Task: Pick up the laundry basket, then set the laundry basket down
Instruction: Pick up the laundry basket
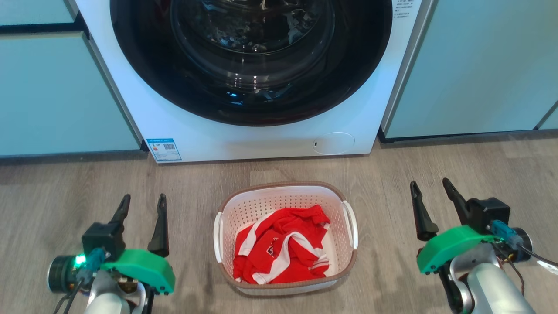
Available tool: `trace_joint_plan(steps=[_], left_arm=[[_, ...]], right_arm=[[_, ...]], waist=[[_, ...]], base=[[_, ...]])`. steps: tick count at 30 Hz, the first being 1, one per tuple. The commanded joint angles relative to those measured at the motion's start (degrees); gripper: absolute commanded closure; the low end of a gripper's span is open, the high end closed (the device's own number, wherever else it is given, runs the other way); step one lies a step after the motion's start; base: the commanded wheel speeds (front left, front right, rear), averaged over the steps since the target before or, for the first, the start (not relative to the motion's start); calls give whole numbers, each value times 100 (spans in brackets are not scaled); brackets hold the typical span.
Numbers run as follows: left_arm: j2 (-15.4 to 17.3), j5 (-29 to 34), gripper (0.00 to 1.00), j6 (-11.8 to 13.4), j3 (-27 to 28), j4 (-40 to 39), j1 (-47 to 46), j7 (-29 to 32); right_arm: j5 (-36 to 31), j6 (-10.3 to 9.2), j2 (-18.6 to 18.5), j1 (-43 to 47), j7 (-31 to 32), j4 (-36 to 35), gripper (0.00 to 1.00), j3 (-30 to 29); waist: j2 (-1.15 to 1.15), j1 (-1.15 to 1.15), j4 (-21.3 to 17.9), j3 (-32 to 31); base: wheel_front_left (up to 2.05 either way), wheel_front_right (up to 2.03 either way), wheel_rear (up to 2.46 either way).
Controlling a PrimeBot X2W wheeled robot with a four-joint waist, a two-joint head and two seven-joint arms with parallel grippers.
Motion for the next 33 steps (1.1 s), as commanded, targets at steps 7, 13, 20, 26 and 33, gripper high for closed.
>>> trace_joint_plan(steps=[7,13,20,26,33], left_arm=[[98,-48,0,44,158,-176,-270,-93],[102,-69,0,68,173,-91,-414,-164],[95,-117,0,24,179,115,-717,-286],[57,-153,0,-81,152,426,-1172,-401],[-86,-136,0,-240,45,927,-1808,-519]], right_arm=[[19,-9,-58,-260,-77,-170,0,151],[-113,-9,-70,-410,-77,-169,0,156],[-147,-9,-29,-649,-77,-173,0,127],[-171,-9,31,-933,-77,-211,0,104],[-220,-9,65,-1233,-77,-186,0,62]], waist=[[0,0,6,124],[0,0,-21,344],[0,0,-70,784],[0,0,-91,1399],[0,0,-47,2125]], base=[[0,0,0],[0,0,0],[0,0,0],[0,0,0],[0,0,0]])
